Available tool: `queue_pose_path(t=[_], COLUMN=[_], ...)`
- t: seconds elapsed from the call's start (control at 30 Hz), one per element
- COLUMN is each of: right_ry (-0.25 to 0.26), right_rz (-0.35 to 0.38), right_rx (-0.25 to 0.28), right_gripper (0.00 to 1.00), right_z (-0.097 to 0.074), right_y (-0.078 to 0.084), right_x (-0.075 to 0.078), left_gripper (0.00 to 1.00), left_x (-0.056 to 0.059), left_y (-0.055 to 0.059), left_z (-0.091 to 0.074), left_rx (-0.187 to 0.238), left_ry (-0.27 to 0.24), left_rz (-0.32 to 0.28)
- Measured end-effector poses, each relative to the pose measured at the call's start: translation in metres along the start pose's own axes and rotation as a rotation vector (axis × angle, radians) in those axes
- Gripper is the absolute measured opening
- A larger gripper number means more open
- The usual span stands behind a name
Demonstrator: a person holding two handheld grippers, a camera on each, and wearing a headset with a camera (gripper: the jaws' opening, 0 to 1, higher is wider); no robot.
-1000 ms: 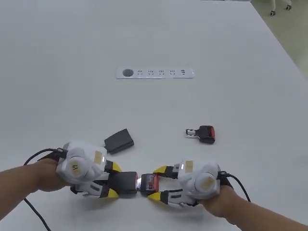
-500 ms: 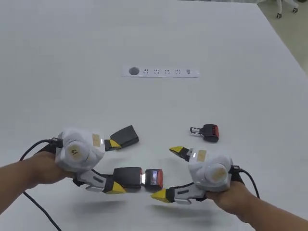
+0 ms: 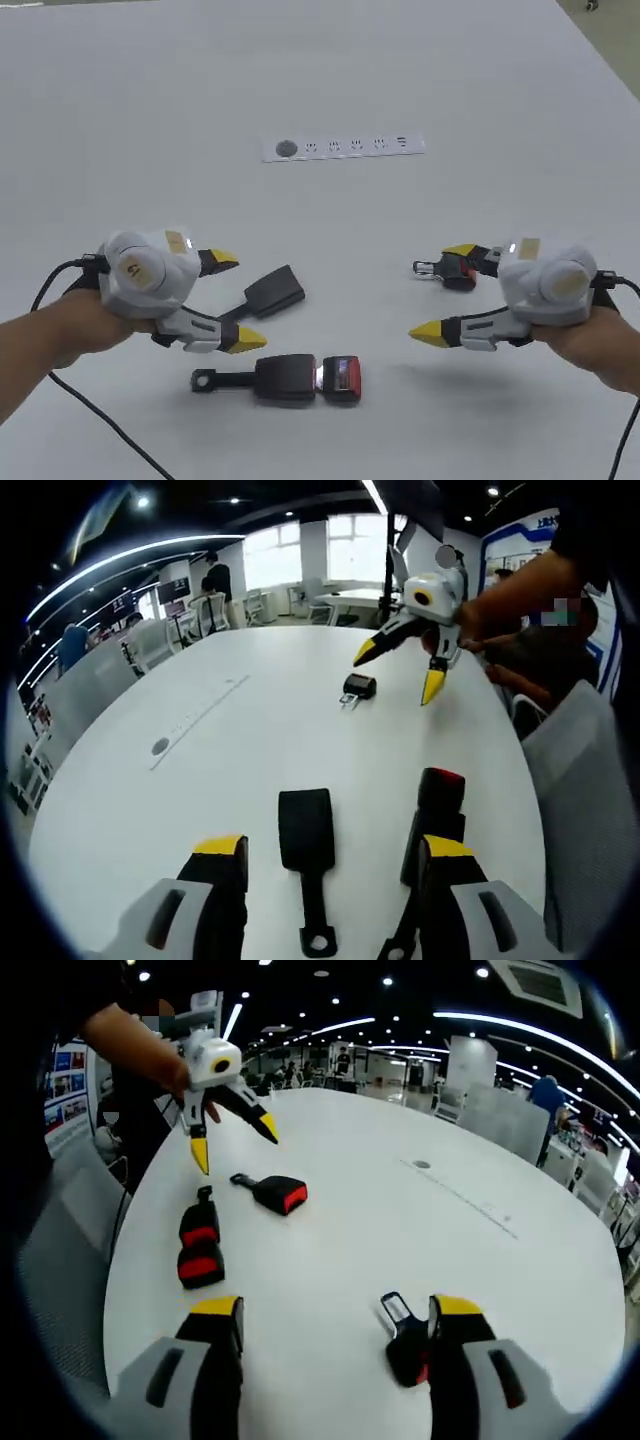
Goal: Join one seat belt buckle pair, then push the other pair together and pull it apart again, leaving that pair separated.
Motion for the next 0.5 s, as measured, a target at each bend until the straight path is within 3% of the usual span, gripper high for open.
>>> queue_pose_path(t=[0.07, 0.17, 0.27, 0.47, 0.5], right_ry=[0.011, 0.013, 0.004, -0.064, -0.064], right_rz=[-0.016, -0.013, -0.007, -0.004, 0.002], right_rx=[-0.007, -0.029, -0.043, -0.113, -0.125], right_gripper=[0.76, 0.76, 0.76, 0.76, 0.76], right_z=[0.000, -0.001, 0.001, 0.008, 0.008], right_y=[0.004, 0.004, 0.005, 0.015, 0.017], right_x=[0.014, 0.024, 0.028, 0.033, 0.035], left_gripper=[0.72, 0.73, 0.74, 0.74, 0.74], left_x=[-0.011, -0.017, -0.018, -0.020, -0.019], left_y=[-0.001, -0.001, 0.002, 0.012, 0.015], left_z=[0.002, 0.008, 0.018, 0.037, 0.041], left_rx=[-0.008, -0.013, -0.030, -0.074, -0.097], left_ry=[-0.018, -0.015, 0.029, 0.054, 0.069], left_rz=[-0.002, -0.011, -0.033, -0.047, -0.043])
Point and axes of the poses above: the centre of the closed fingertips' face, and the gripper's own axes: z roughly forward along the fingers, x roughly to its right, y roughly out of its underside, the point moved 9 cm from there along -z, roughly backward along the fingers, and after that the axes turned 4 degrees about y, right-handed, at the moved point
